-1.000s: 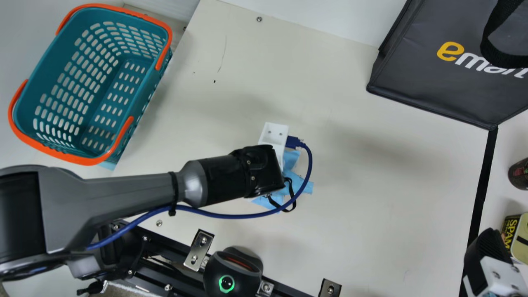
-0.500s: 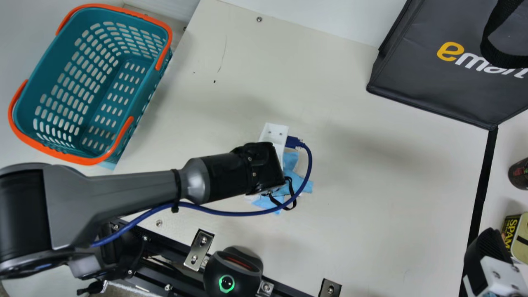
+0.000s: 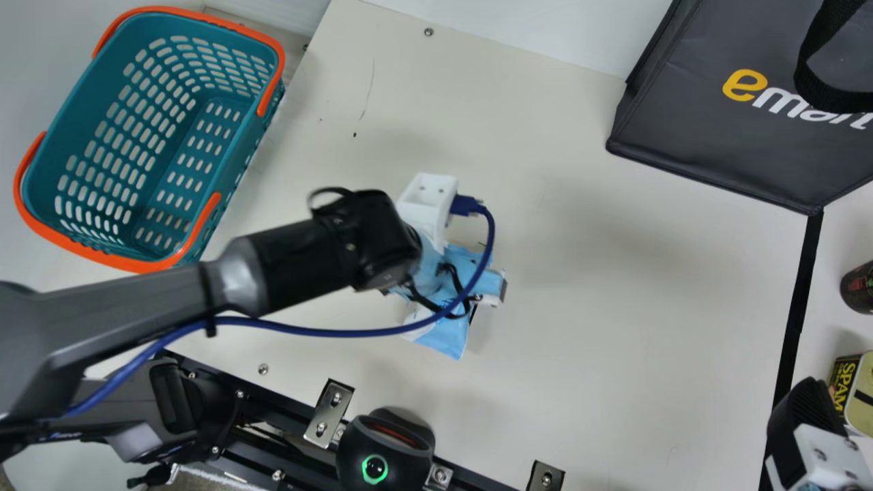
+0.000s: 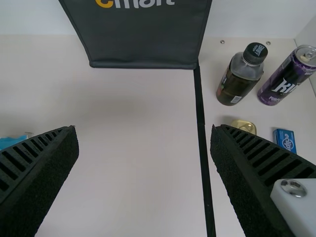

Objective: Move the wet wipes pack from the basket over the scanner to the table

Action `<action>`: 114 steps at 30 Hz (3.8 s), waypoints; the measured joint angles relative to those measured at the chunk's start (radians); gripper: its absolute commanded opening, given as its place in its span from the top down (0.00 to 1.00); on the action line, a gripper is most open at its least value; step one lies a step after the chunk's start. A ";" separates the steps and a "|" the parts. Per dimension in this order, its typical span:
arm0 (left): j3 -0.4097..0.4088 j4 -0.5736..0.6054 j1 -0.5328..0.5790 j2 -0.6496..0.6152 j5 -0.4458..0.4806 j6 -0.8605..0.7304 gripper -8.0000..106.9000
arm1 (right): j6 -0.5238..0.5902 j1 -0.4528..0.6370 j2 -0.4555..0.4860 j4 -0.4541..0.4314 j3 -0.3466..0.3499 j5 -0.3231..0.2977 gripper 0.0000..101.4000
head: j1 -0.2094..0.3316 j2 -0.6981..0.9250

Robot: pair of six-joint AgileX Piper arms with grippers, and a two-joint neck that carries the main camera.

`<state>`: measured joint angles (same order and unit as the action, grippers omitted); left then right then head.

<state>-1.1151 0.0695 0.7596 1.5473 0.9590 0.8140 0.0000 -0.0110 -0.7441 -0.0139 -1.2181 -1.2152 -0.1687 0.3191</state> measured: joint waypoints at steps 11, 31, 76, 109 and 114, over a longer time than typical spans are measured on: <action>0.056 0.088 -0.250 -0.223 0.017 -0.264 0.15 | 0.000 0.000 0.000 0.000 0.000 0.000 0.06 | 0.000 -0.002; 0.062 0.072 -0.318 -0.263 0.018 -0.310 0.15 | 0.000 0.000 0.000 0.000 0.000 0.000 0.06 | 0.000 0.000; -0.097 -0.188 0.088 -0.043 0.092 0.055 1.00 | 0.000 0.000 0.000 0.000 0.000 0.001 0.06 | 0.000 -0.347; -0.210 -0.224 0.168 0.308 0.164 0.330 1.00 | 0.000 0.000 0.000 0.000 0.000 0.002 0.06 | 0.000 -0.347; -0.211 -0.224 0.171 0.299 0.164 0.335 1.00 | 0.000 0.000 0.000 0.000 0.000 0.002 0.06 | 0.002 -0.347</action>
<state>-1.3259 -0.1540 0.9307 1.8462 1.1230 1.1487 0.0000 -0.0110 -0.7441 -0.0139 -1.2181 -1.2136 -0.1672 -0.0276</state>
